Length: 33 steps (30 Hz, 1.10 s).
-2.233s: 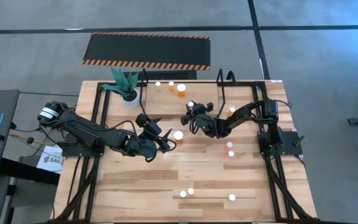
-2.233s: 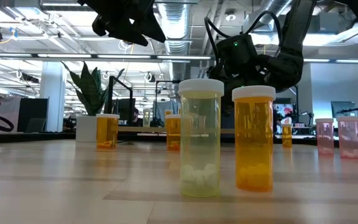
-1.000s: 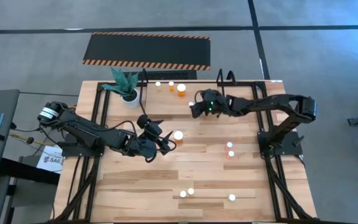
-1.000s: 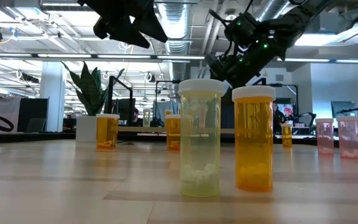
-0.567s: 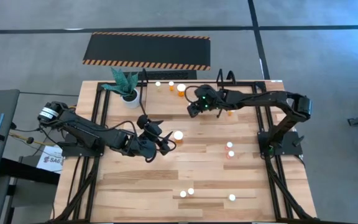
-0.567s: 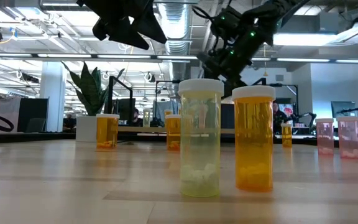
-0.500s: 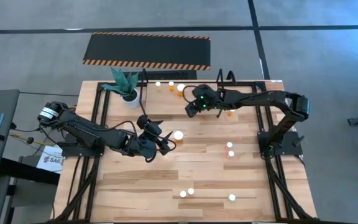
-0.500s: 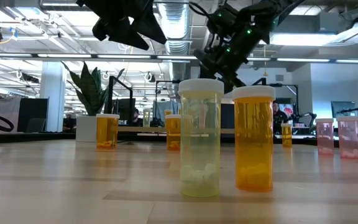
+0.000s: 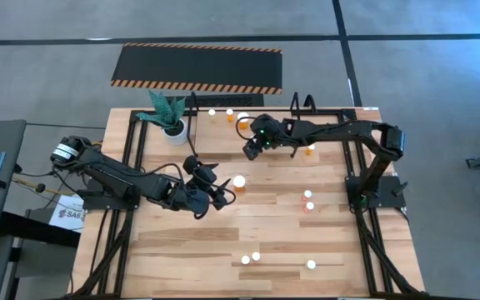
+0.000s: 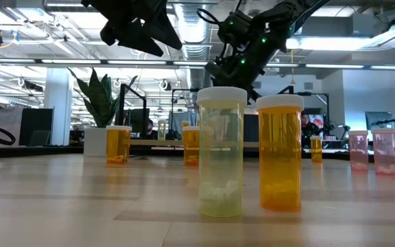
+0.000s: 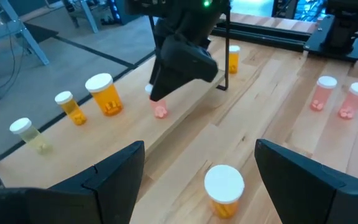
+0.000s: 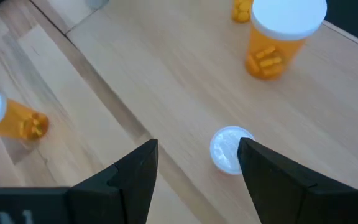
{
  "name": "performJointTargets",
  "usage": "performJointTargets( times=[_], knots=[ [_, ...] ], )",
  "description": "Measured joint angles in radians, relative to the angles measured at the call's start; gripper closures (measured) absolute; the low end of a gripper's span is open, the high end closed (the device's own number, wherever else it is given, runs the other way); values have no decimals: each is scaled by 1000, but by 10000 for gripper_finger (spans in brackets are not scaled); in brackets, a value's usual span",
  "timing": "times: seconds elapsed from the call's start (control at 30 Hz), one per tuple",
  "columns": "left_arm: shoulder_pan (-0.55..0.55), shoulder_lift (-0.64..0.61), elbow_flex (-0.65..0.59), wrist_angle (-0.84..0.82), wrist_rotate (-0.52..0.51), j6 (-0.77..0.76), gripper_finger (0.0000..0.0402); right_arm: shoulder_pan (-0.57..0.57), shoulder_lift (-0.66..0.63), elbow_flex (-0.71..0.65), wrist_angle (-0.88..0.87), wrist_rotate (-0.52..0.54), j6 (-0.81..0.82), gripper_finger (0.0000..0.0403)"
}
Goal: Pick and place medicine bottles onto shelf by color
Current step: Put the bottom left pink pill bottle on the shelf
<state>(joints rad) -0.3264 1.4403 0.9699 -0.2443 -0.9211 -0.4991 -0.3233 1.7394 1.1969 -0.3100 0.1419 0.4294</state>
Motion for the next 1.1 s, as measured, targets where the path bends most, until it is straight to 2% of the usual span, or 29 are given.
performJointTargets(
  times=[1.1],
  knots=[
    [0,0,0,-35,-1,-23,109,-8,-31,-4,26,17,-46,152]
  ],
)
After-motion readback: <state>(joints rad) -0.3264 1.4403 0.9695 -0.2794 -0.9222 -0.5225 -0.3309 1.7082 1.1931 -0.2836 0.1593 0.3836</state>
